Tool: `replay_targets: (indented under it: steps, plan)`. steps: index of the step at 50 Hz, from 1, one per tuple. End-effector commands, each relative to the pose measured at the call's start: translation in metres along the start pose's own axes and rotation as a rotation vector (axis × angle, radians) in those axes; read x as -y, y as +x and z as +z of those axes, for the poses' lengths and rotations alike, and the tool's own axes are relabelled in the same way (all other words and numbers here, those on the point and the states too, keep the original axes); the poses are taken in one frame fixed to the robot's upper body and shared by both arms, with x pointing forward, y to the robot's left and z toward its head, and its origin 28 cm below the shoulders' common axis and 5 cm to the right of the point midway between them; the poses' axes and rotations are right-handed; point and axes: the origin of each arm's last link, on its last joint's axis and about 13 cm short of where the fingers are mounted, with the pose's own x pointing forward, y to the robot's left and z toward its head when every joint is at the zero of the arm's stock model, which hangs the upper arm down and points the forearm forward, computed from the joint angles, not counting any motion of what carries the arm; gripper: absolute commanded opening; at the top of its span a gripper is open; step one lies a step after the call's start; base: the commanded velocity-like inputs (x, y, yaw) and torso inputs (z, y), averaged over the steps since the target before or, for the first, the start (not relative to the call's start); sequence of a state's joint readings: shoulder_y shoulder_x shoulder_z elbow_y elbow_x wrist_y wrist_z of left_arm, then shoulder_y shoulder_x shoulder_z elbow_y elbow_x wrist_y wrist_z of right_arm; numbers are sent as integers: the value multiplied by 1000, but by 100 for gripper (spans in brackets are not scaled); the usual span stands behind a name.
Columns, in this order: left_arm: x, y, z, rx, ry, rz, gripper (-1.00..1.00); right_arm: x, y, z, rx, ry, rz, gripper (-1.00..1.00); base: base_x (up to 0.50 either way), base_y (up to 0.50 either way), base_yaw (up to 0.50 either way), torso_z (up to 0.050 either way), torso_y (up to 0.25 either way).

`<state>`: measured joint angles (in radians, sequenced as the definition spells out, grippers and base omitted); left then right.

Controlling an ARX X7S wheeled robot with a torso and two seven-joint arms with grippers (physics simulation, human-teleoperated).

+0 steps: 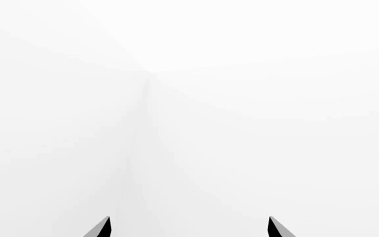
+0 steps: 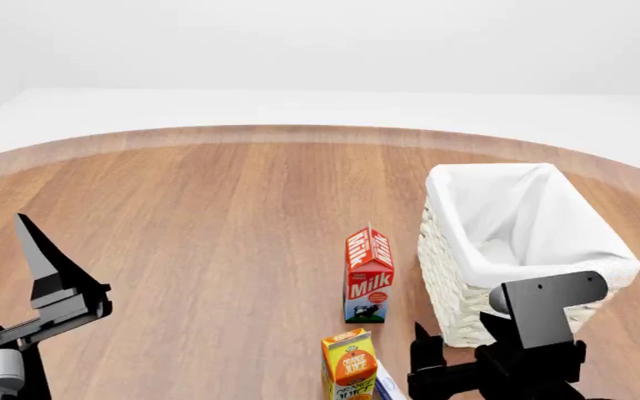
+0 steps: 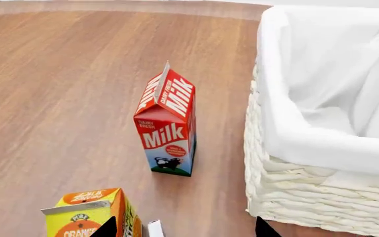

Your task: Pick up the cream cheese box and the butter, and put them in the basket.

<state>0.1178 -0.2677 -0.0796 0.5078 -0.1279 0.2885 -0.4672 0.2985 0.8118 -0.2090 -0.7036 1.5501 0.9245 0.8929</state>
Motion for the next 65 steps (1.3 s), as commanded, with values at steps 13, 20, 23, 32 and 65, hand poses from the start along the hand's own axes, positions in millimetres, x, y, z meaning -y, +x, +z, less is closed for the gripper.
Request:
replay_targets:
  steps: [13,20,23,32,65]
  plan:
    - [-1,0,-1,6,21,-3,100,8,10,-12,-29,25,-12,100,0,0,0,0,0]
    - [-1,-1,-1,6,22,-6,100,14,10,-18,-39,43,-43,100,0,0,0,0,0]
    - [-1,0,-1,5,22,-6,100,15,13,-22,-52,46,-49,100,0,0,0,0,0]
    - [-1,0,-2,4,22,-5,100,17,23,-38,-106,41,-63,100,0,0,0,0,0]
    - [-1,0,-3,1,22,-2,100,13,40,-61,-193,-80,-17,100,0,0,0,0,0]
